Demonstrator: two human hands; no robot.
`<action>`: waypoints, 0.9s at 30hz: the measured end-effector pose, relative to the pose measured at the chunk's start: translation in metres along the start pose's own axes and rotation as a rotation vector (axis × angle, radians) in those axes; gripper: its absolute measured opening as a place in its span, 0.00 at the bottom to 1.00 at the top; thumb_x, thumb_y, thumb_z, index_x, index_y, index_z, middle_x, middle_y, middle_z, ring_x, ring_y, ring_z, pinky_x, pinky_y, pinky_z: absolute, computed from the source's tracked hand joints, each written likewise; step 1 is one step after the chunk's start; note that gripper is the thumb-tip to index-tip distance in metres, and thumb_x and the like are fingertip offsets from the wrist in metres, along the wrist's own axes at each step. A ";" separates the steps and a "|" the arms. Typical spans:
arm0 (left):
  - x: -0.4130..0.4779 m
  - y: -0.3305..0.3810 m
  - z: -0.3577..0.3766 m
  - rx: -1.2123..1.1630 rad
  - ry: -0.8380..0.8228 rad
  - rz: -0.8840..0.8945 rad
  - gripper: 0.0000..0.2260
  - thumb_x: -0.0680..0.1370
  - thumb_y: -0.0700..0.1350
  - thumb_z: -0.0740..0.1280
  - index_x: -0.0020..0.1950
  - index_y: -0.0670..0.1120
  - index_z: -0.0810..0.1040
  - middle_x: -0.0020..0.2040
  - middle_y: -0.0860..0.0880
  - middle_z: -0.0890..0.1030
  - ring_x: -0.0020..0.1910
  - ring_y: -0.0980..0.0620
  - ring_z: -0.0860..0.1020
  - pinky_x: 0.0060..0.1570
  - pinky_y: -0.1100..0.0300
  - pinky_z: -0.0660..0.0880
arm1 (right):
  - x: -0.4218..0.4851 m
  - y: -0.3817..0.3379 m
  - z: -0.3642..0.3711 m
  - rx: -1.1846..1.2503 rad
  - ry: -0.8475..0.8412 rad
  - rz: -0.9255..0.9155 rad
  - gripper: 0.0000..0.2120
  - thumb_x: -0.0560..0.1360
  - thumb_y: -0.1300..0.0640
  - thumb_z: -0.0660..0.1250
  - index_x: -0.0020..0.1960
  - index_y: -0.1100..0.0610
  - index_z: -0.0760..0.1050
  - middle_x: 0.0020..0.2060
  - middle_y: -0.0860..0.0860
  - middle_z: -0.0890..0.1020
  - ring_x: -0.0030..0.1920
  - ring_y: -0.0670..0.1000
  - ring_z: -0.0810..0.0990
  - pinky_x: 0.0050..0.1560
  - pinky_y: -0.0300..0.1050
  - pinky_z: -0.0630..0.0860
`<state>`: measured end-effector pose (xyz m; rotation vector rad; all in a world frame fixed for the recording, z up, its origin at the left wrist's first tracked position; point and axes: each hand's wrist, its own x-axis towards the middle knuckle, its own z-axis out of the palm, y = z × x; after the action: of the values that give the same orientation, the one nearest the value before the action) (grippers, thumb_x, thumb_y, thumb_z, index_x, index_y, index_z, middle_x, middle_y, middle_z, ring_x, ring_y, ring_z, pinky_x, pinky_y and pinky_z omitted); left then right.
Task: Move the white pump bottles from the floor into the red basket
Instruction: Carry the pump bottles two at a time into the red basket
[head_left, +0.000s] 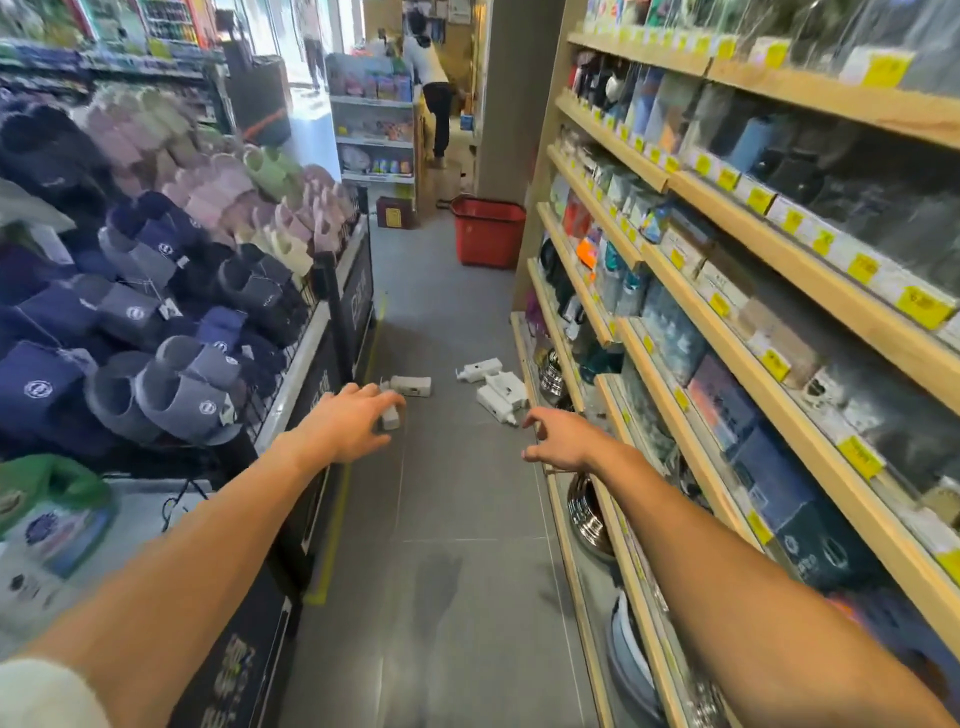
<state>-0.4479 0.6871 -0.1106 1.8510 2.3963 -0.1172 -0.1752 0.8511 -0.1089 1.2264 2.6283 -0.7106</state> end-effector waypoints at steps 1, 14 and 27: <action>0.010 -0.001 -0.002 0.001 0.004 0.004 0.25 0.80 0.55 0.66 0.76 0.58 0.63 0.70 0.49 0.71 0.68 0.44 0.69 0.64 0.43 0.70 | 0.009 0.000 -0.005 0.002 0.007 0.002 0.27 0.76 0.47 0.73 0.72 0.49 0.71 0.66 0.55 0.78 0.61 0.56 0.79 0.64 0.56 0.76; 0.116 0.009 -0.012 0.009 -0.034 -0.017 0.25 0.80 0.56 0.65 0.76 0.58 0.63 0.70 0.49 0.70 0.69 0.43 0.68 0.65 0.42 0.70 | 0.128 0.046 -0.051 0.154 -0.054 -0.032 0.26 0.76 0.50 0.74 0.71 0.53 0.72 0.63 0.54 0.78 0.59 0.54 0.78 0.58 0.47 0.74; 0.184 -0.036 -0.027 0.050 -0.023 -0.097 0.25 0.80 0.57 0.65 0.76 0.60 0.62 0.66 0.51 0.72 0.65 0.46 0.70 0.60 0.47 0.70 | 0.233 0.058 -0.072 0.116 -0.119 -0.066 0.24 0.75 0.48 0.73 0.68 0.51 0.73 0.58 0.53 0.79 0.56 0.55 0.80 0.60 0.51 0.77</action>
<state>-0.5301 0.8575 -0.1090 1.7436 2.4901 -0.2078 -0.2794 1.0763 -0.1430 1.0934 2.5724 -0.9286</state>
